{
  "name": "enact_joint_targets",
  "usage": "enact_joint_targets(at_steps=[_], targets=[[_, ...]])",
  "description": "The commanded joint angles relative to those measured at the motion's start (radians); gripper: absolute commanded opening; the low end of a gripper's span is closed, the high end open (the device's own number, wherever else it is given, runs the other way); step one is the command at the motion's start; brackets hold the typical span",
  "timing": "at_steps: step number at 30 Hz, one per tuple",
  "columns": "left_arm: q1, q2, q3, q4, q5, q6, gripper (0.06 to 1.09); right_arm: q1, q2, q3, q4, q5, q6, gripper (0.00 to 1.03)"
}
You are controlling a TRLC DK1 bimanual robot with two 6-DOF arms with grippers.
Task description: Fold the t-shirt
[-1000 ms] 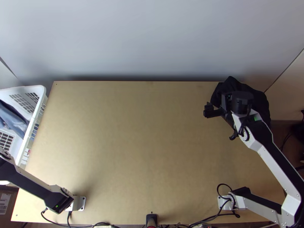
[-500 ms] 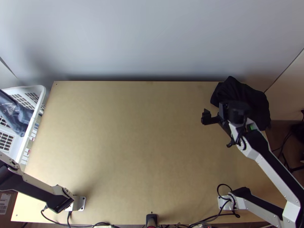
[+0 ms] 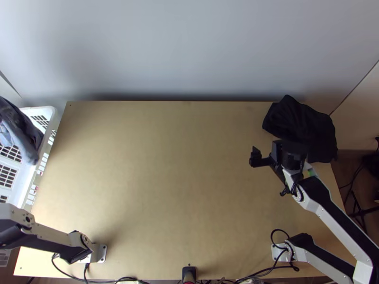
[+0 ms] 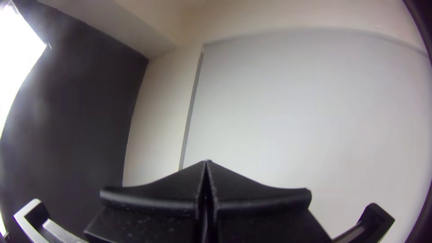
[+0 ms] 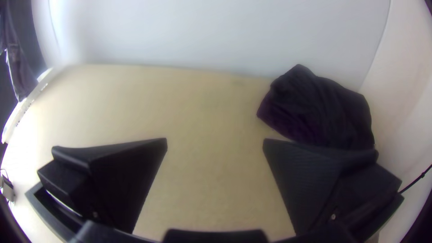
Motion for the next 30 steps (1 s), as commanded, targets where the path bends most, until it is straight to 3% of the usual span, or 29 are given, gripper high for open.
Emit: enact_joint_targets(at_steps=[1, 9, 14, 21, 30], targets=[[-0.102, -0.069, 0.003, 0.120, -0.092, 0.008, 0.09, 0.014, -0.029, -0.076, 0.049, 0.000, 0.019, 0.99], [-0.228, -0.112, -0.005, 0.094, -0.115, 0.022, 0.09, 0.023, -0.032, -0.093, 0.067, 0.000, 0.053, 0.99], [-0.407, -0.136, -0.074, 0.076, -0.169, 0.145, 0.09, 0.023, -0.043, -0.114, 0.075, 0.000, 0.064, 0.99], [-0.574, -0.127, -0.094, 0.042, -0.222, 0.185, 0.09, 0.023, -0.093, -0.145, 0.084, 0.000, 0.087, 0.99], [-0.944, -0.090, -0.107, 0.074, -0.362, 0.354, 0.09, 0.020, -0.167, -0.176, 0.084, 0.000, 0.102, 0.99]])
